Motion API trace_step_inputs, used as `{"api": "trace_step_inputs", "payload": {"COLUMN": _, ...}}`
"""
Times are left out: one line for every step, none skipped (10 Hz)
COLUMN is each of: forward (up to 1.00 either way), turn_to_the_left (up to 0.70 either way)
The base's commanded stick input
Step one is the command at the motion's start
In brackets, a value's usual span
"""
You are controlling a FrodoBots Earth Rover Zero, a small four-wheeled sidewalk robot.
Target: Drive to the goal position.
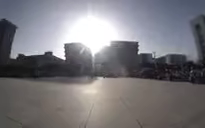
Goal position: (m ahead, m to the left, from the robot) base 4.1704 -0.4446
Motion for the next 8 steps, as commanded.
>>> {"api": "trace_step_inputs", "payload": {"forward": 1.0, "turn_to_the_left": 0.04}}
{"api": "trace_step_inputs", "payload": {"forward": 1.0, "turn_to_the_left": 0.04}}
{"api": "trace_step_inputs", "payload": {"forward": 1.0, "turn_to_the_left": 0.04}}
{"api": "trace_step_inputs", "payload": {"forward": 1.0, "turn_to_the_left": 0.04}}
{"api": "trace_step_inputs", "payload": {"forward": 1.0, "turn_to_the_left": 0.04}}
{"api": "trace_step_inputs", "payload": {"forward": 1.0, "turn_to_the_left": 0.04}}
{"api": "trace_step_inputs", "payload": {"forward": 1.0, "turn_to_the_left": 0.04}}
{"api": "trace_step_inputs", "payload": {"forward": 1.0, "turn_to_the_left": 0.04}}
